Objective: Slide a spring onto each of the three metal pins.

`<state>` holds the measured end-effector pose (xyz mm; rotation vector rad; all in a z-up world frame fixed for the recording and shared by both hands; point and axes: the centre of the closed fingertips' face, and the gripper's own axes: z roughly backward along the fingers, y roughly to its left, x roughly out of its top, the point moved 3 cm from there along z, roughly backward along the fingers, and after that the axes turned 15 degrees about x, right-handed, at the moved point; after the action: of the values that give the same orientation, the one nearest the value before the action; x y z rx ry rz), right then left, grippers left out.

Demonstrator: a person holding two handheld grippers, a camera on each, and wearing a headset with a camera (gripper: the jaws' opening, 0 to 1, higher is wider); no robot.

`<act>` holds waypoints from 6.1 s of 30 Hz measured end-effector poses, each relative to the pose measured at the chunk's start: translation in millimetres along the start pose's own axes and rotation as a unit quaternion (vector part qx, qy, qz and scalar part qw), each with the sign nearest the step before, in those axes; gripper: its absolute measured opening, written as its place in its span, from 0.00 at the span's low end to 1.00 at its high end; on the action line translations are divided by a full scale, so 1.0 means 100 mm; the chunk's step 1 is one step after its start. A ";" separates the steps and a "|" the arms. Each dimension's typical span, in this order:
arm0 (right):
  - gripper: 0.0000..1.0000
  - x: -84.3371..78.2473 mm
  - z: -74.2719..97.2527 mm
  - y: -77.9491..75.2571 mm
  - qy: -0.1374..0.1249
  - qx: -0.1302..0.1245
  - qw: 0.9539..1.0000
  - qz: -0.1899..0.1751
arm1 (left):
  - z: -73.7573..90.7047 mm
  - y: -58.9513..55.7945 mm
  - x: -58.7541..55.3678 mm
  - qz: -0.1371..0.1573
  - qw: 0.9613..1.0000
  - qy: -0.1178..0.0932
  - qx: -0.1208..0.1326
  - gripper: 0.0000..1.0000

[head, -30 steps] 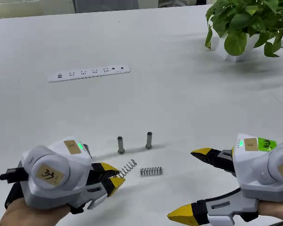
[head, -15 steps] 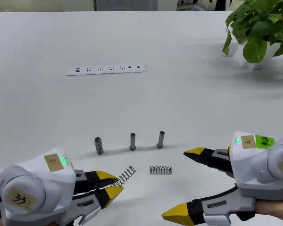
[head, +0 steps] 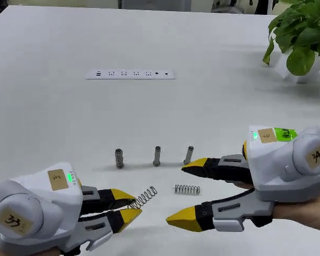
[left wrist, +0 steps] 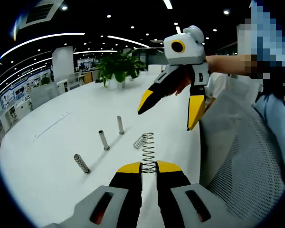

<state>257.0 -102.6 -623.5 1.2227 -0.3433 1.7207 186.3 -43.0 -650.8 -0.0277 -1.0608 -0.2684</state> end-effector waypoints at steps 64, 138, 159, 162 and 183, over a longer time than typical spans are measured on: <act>0.12 0.02 -0.16 0.22 0.176 0.085 0.974 0.113 | -0.15 -0.29 0.07 -0.038 0.996 0.000 -0.081 0.09; 0.12 0.00 -0.33 0.12 0.295 0.150 0.933 0.143 | -0.02 0.01 -0.03 0.039 0.999 -0.032 0.020 0.41; 0.12 0.12 -0.34 -0.24 0.328 0.134 0.918 0.181 | 0.29 0.48 -0.45 0.139 0.980 0.002 0.142 1.00; 0.12 0.20 -0.33 -0.33 0.327 0.126 0.917 0.190 | 0.28 0.49 -0.49 0.144 0.978 0.007 0.149 1.00; 0.12 0.44 -0.26 -1.02 0.397 0.094 0.889 0.210 | 0.18 0.45 -0.50 0.146 0.980 0.006 0.138 1.00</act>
<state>324.2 -10.2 -627.6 0.4834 0.0722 2.5105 158.4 13.4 -680.7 0.0671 -1.0582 0.1459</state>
